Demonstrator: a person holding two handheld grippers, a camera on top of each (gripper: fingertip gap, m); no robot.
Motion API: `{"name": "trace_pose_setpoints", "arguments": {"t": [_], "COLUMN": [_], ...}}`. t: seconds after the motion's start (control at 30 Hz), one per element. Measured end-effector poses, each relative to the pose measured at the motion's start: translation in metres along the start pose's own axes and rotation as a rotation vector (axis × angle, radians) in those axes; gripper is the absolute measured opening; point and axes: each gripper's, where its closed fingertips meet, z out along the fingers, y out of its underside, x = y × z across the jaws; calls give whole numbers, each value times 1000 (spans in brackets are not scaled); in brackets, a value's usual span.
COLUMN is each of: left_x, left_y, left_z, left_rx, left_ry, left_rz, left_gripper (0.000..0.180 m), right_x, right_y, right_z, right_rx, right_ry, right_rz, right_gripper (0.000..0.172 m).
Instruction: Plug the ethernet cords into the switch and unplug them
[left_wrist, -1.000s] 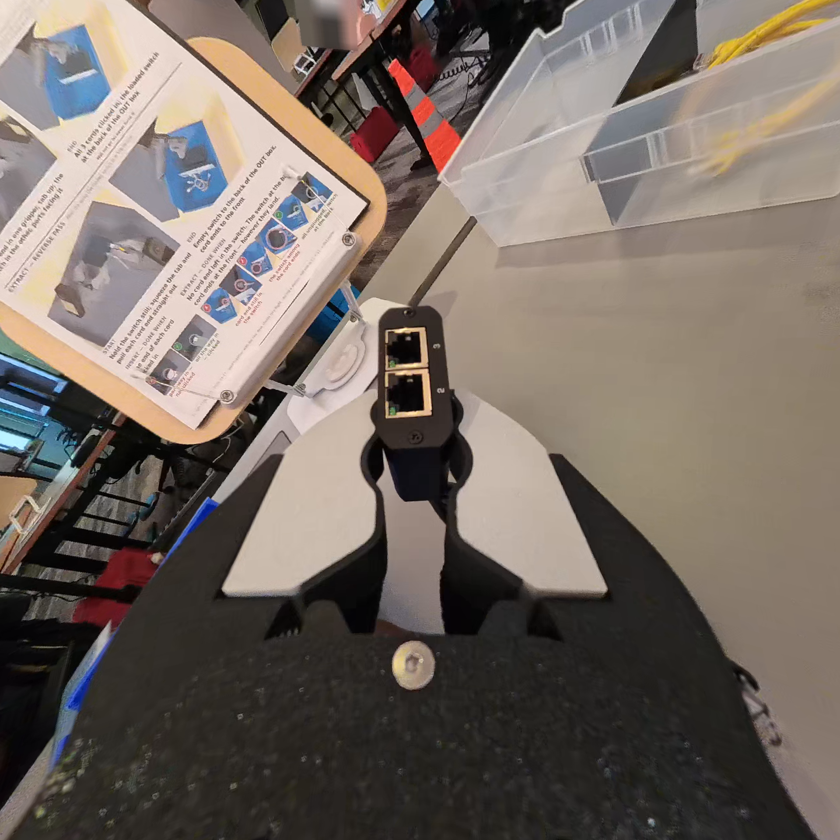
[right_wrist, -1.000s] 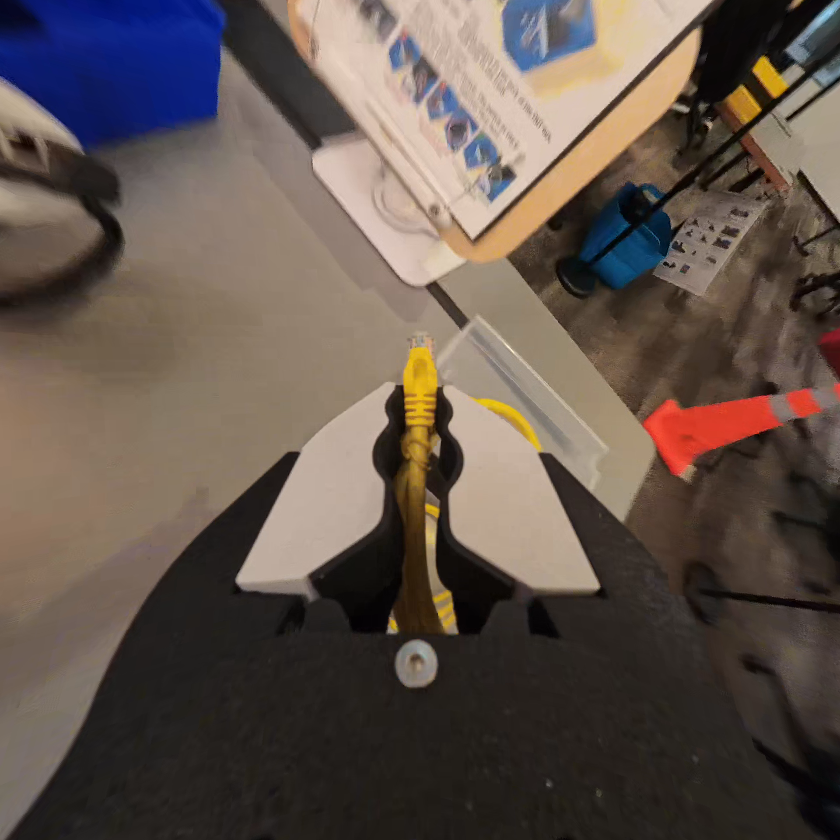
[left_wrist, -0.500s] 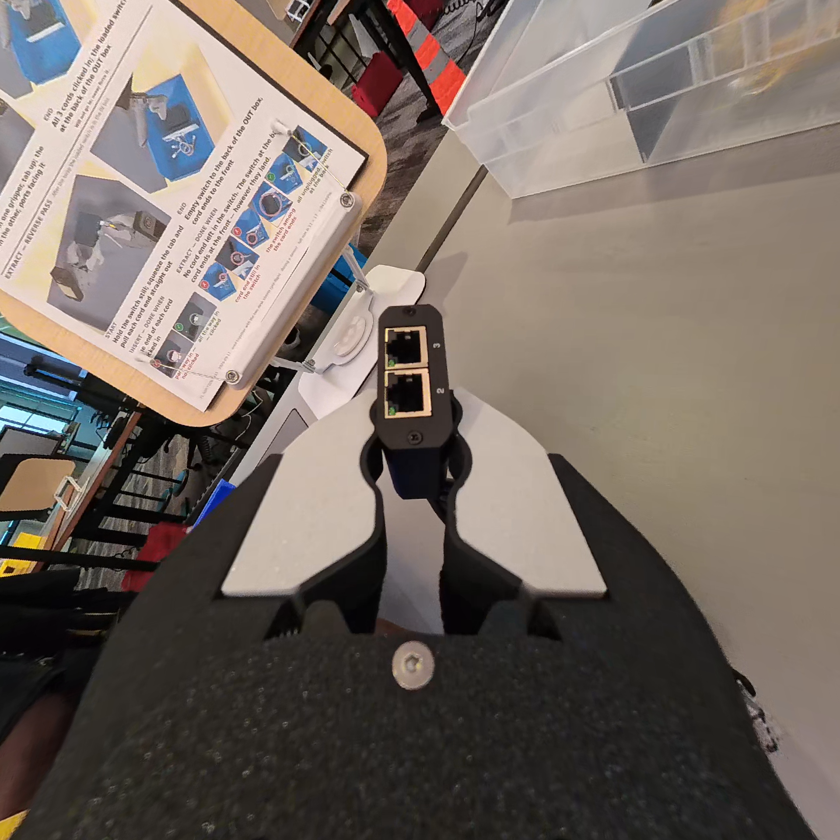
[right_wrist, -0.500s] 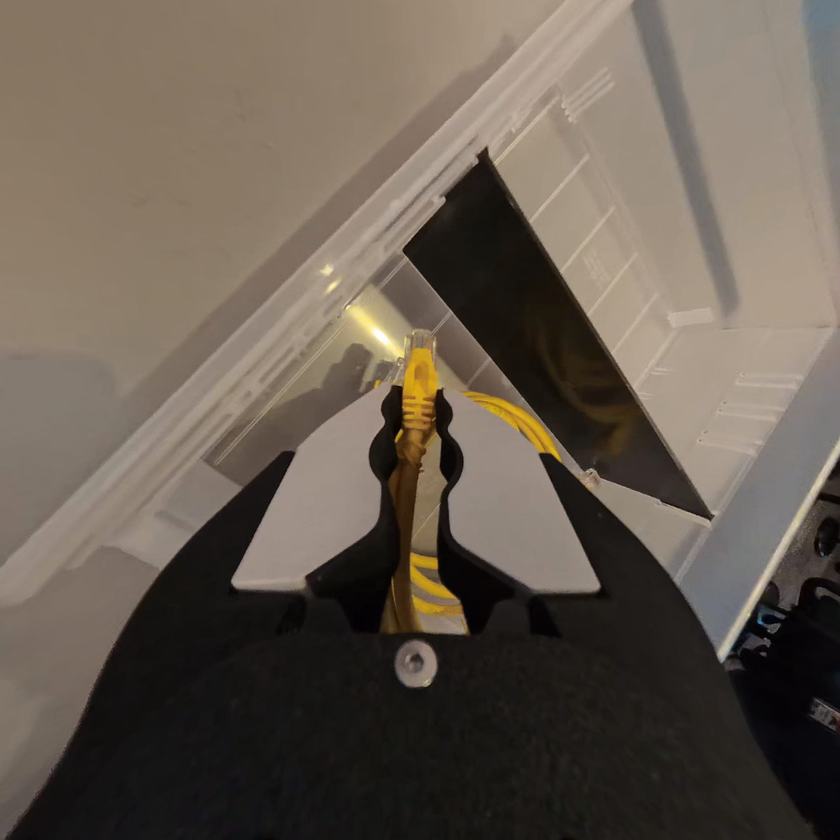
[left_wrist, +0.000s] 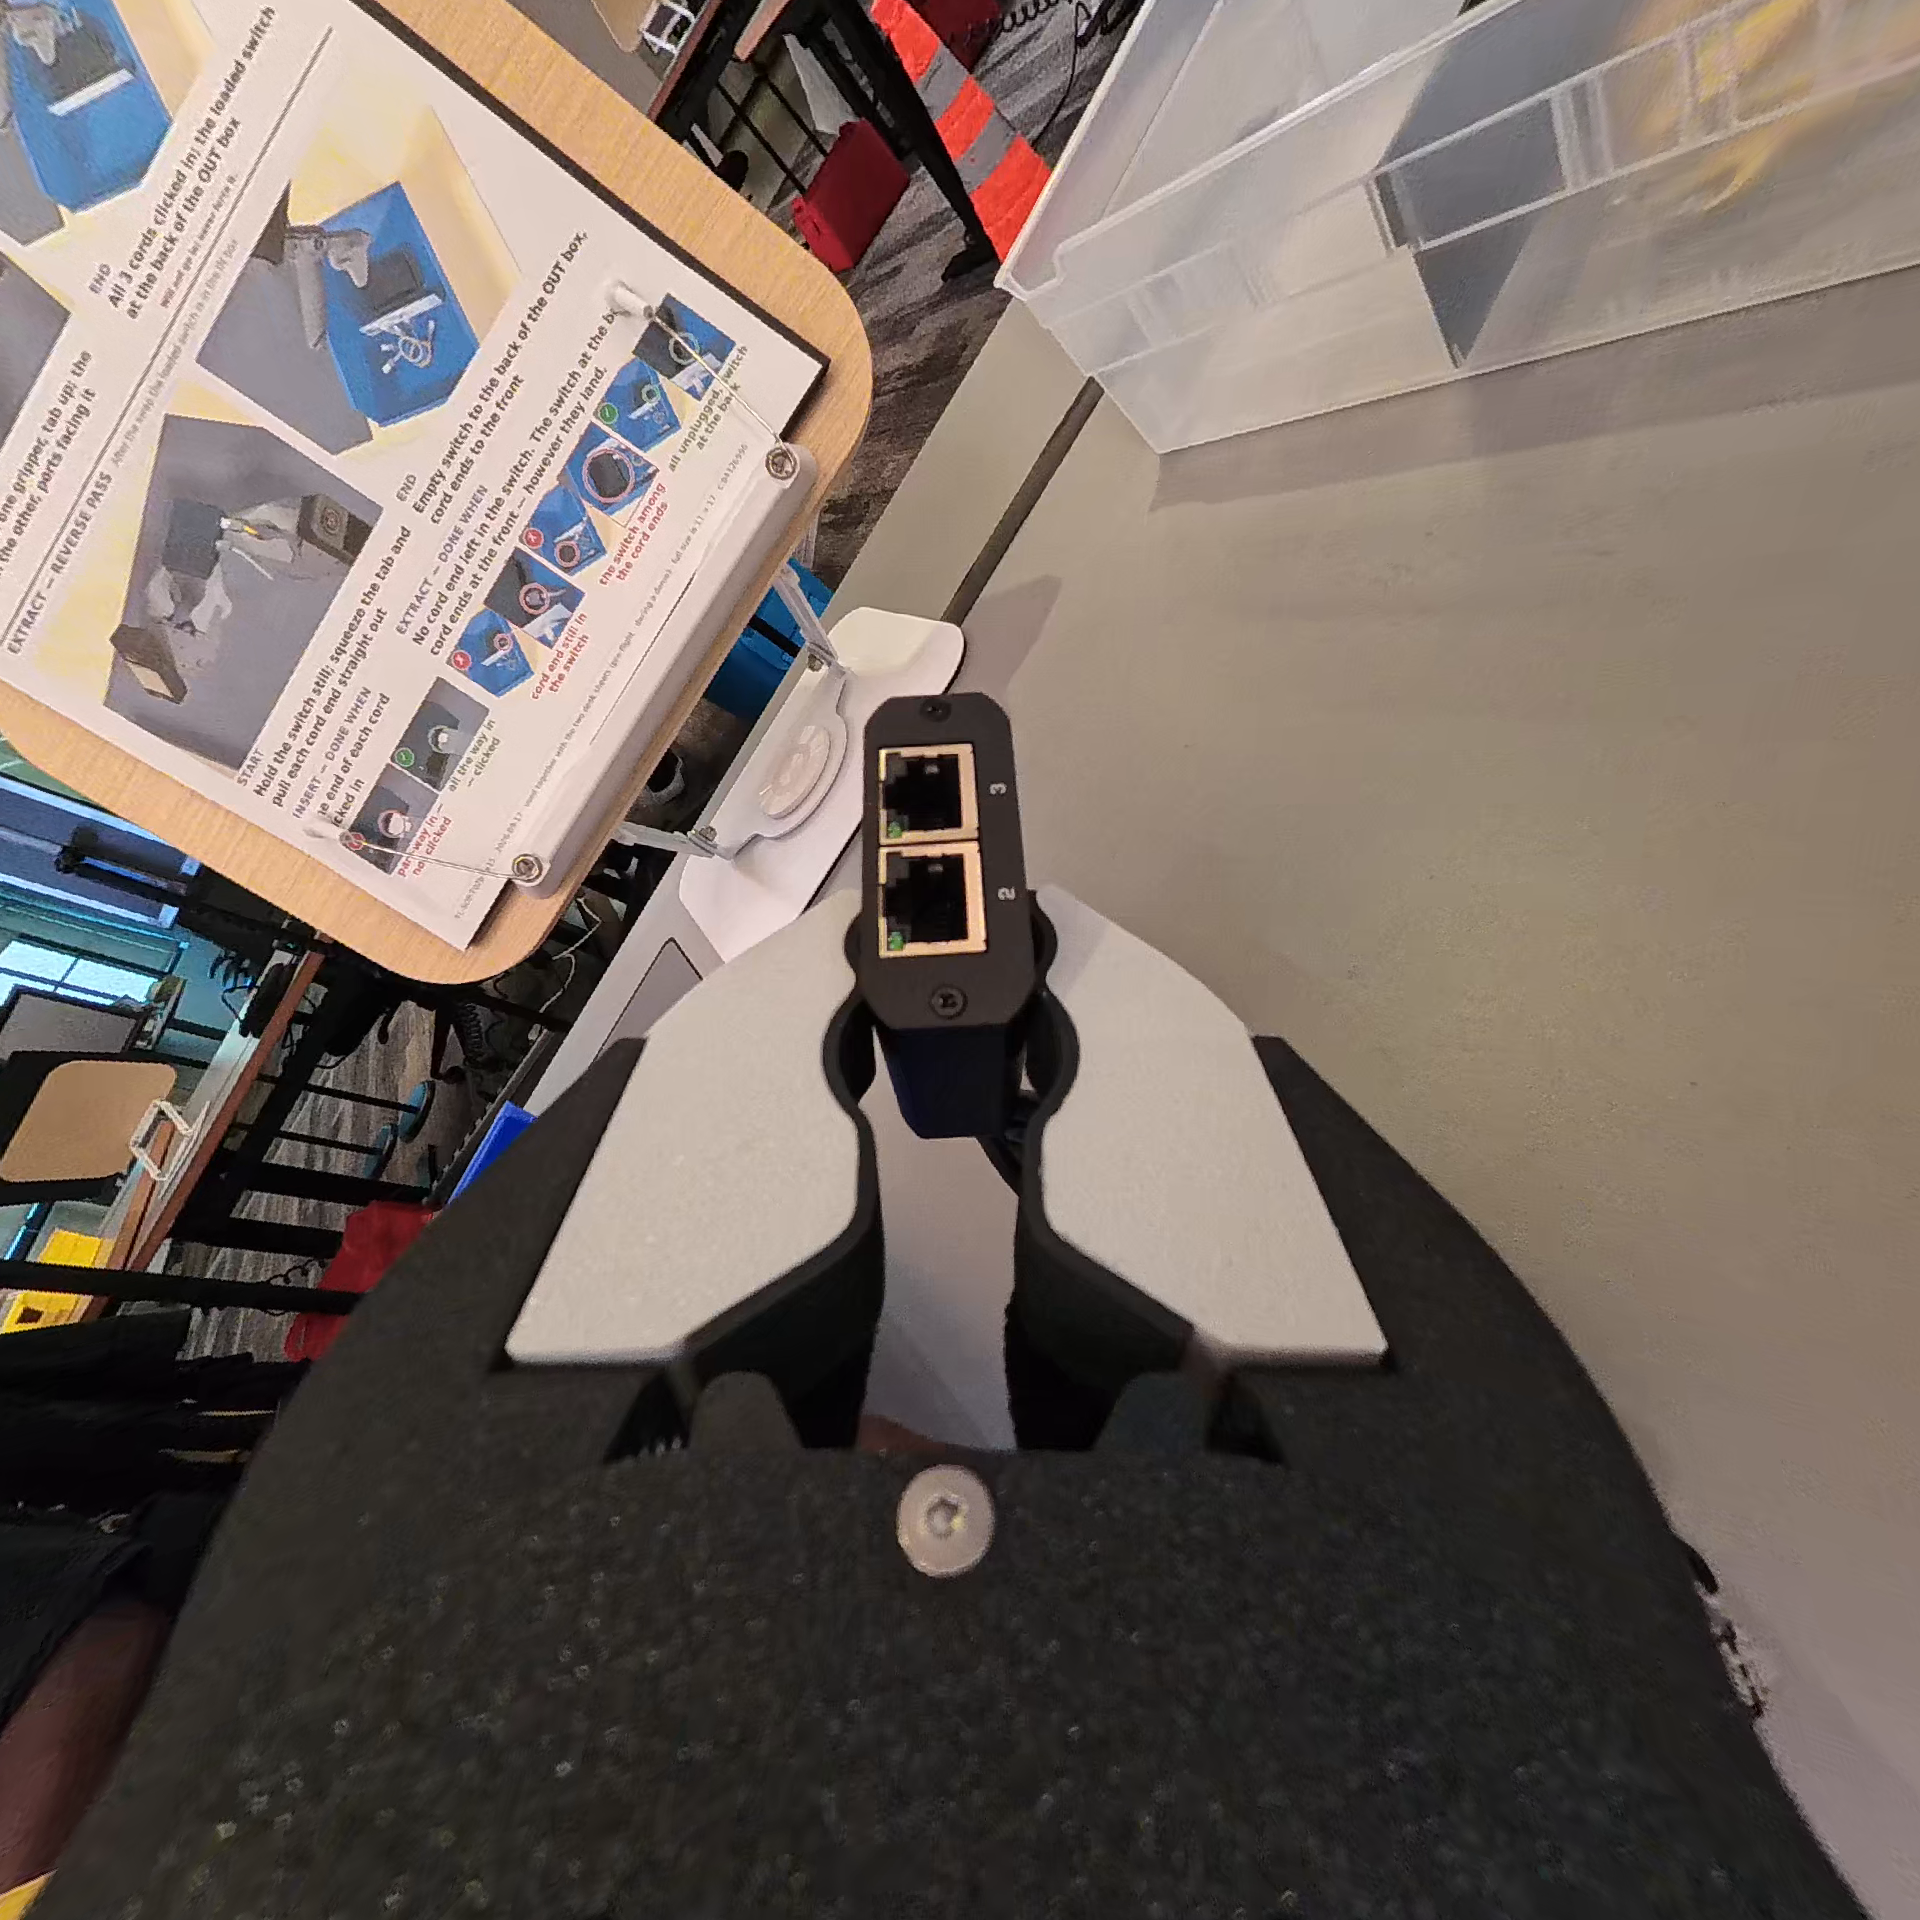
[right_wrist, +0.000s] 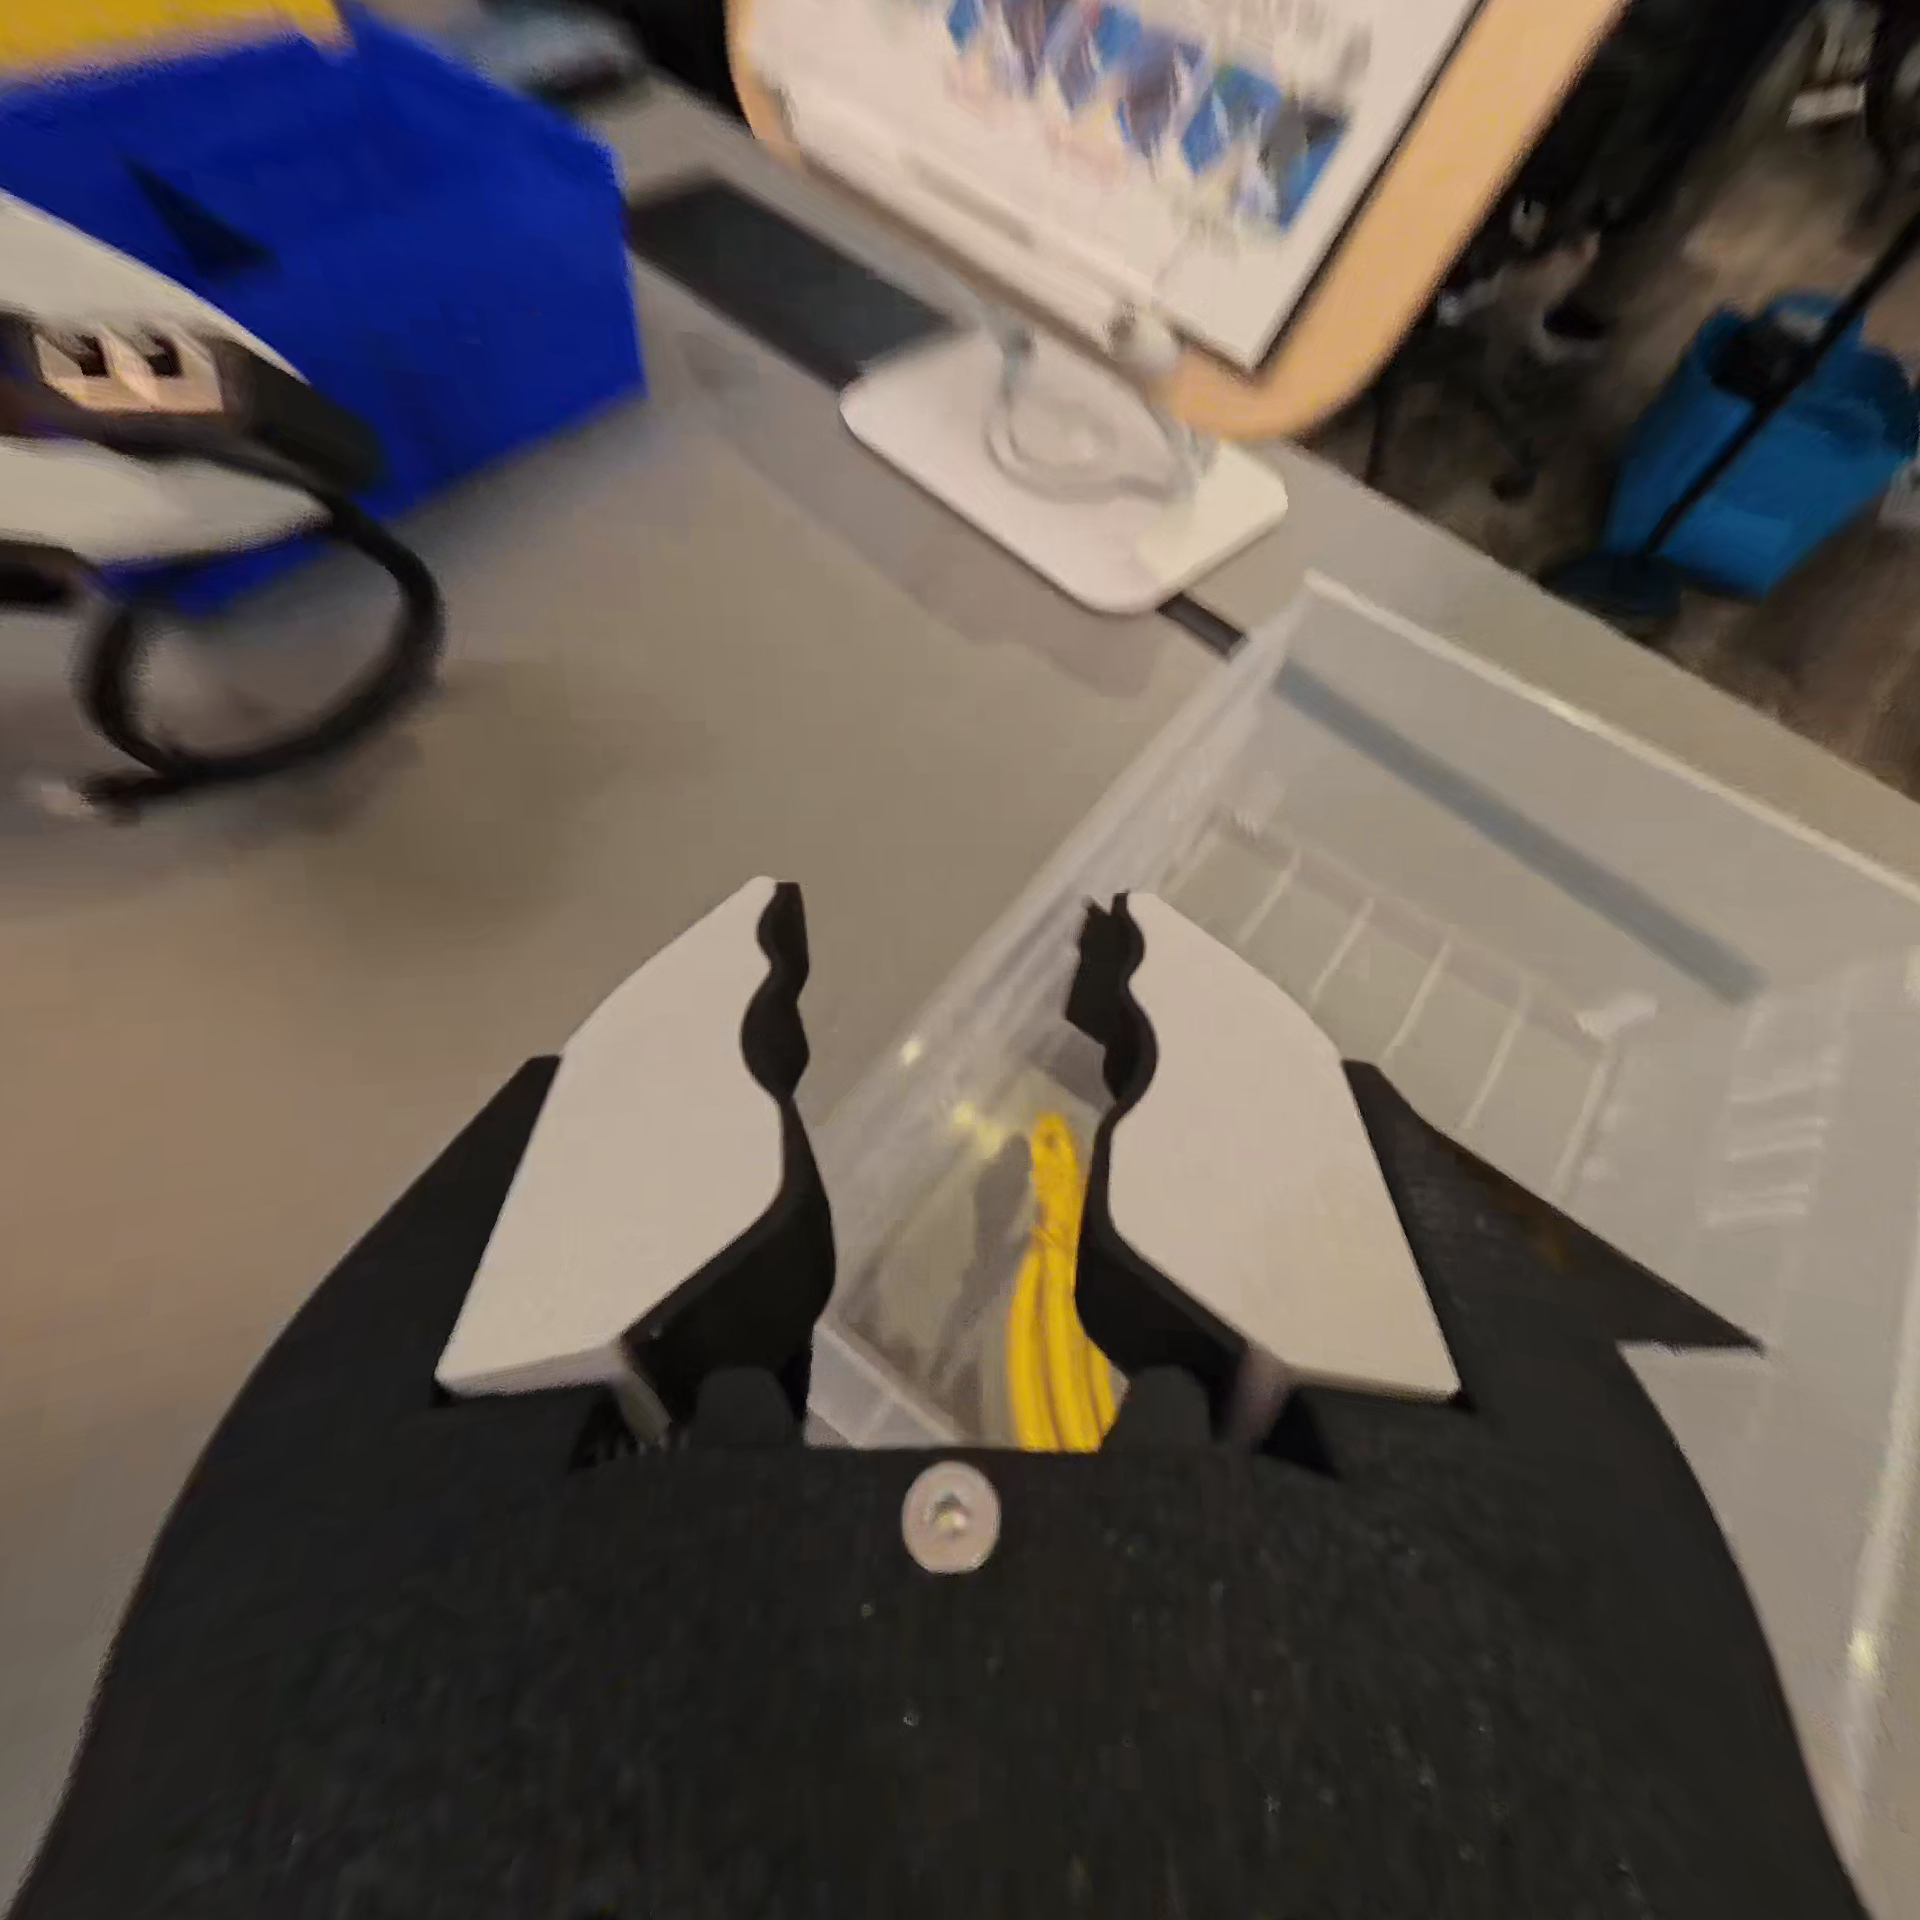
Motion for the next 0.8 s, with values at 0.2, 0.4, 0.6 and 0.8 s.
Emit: {"name": "trace_pose_setpoints", "arguments": {"t": [0.2,0.4,0.6,0.8], "left_x": [9,14,-1,-1], "left_y": [-13,-76,-99,-89], "left_z": [-6,-53,-77,-75], "left_rx": [85,481,669,634], "left_ry": [67,426,570,632], "left_rz": [21,-302,-494,-618], "left_gripper": [25,24,24,27], "right_x": [-77,-169,-217,-227], "right_y": [-50,-55,-61,-52], "right_z": [-1,42,65,67], "right_rx": [207,214,275,227], "right_ry": [-252,-565,-862,-883], "right_rz": [9,-125,16,-53], "right_gripper": [54,64,53,14]}}
